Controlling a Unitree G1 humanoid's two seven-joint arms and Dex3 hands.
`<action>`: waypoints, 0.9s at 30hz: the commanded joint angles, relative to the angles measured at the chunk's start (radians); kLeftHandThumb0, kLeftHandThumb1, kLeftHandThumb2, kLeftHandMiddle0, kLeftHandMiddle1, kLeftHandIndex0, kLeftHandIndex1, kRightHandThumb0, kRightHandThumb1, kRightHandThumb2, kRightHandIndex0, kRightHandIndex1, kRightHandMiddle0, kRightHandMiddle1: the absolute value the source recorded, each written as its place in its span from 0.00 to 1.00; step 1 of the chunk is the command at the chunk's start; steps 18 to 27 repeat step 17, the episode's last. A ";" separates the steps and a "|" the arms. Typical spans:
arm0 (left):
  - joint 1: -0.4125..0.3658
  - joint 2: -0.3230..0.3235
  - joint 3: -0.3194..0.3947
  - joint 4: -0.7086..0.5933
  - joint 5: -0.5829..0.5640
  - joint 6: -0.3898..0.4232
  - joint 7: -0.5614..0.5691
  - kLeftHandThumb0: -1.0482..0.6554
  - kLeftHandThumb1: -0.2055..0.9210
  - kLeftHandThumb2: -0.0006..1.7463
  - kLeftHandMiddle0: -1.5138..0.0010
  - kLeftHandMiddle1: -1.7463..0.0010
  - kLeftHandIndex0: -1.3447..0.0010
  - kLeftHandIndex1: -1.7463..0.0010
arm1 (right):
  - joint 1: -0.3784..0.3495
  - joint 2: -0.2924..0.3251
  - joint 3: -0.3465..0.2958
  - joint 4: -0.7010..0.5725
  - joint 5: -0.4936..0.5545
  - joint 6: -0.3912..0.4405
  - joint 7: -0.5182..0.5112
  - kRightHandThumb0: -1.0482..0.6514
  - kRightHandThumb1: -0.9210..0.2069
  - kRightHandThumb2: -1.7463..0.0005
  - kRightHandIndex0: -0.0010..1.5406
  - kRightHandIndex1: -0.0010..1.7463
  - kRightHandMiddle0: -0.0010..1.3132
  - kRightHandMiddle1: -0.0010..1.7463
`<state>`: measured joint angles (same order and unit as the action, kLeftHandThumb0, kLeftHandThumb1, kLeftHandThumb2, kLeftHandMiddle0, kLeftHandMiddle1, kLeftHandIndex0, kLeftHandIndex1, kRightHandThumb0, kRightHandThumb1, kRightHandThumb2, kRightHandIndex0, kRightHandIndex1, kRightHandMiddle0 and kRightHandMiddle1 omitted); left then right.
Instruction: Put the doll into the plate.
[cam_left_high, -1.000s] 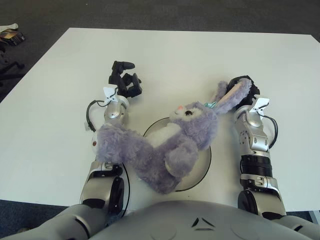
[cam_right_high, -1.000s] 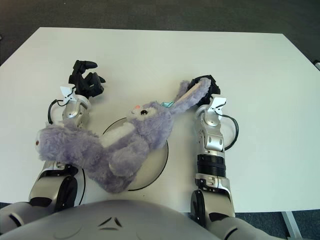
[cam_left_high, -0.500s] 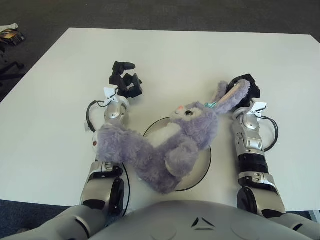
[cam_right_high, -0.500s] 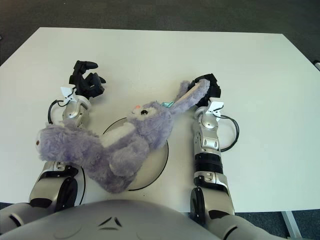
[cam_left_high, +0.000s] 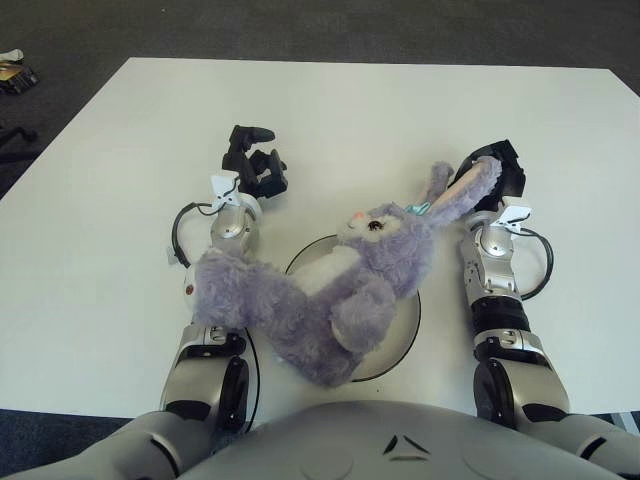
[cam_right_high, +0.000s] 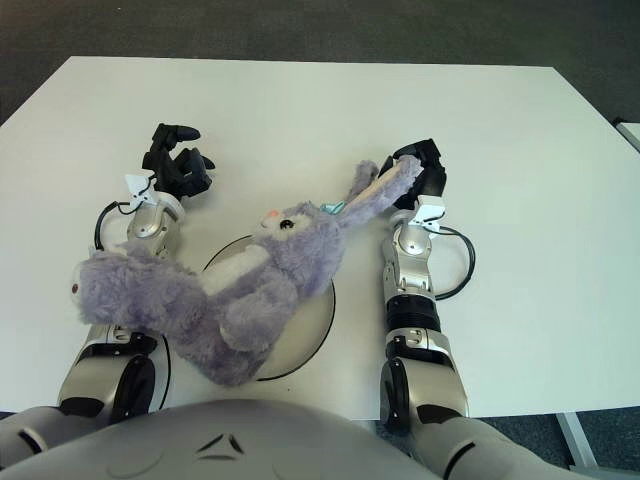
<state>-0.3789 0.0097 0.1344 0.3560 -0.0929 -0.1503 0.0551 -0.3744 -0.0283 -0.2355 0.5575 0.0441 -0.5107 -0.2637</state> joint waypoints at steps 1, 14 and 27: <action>0.009 0.004 -0.001 -0.002 -0.003 0.008 -0.010 0.61 0.48 0.75 0.58 0.01 0.75 0.00 | 0.058 0.016 -0.004 0.085 -0.004 -0.071 0.003 0.33 0.53 0.25 0.73 1.00 0.46 1.00; 0.006 0.002 0.000 0.004 -0.003 0.011 -0.014 0.61 0.49 0.75 0.59 0.00 0.75 0.00 | 0.050 0.011 0.001 0.125 -0.012 -0.116 0.025 0.34 0.49 0.28 0.69 1.00 0.43 1.00; 0.007 0.002 -0.001 0.002 -0.001 0.017 -0.012 0.61 0.49 0.75 0.59 0.00 0.75 0.00 | 0.050 0.011 0.002 0.126 -0.015 -0.117 0.025 0.34 0.48 0.29 0.69 1.00 0.43 1.00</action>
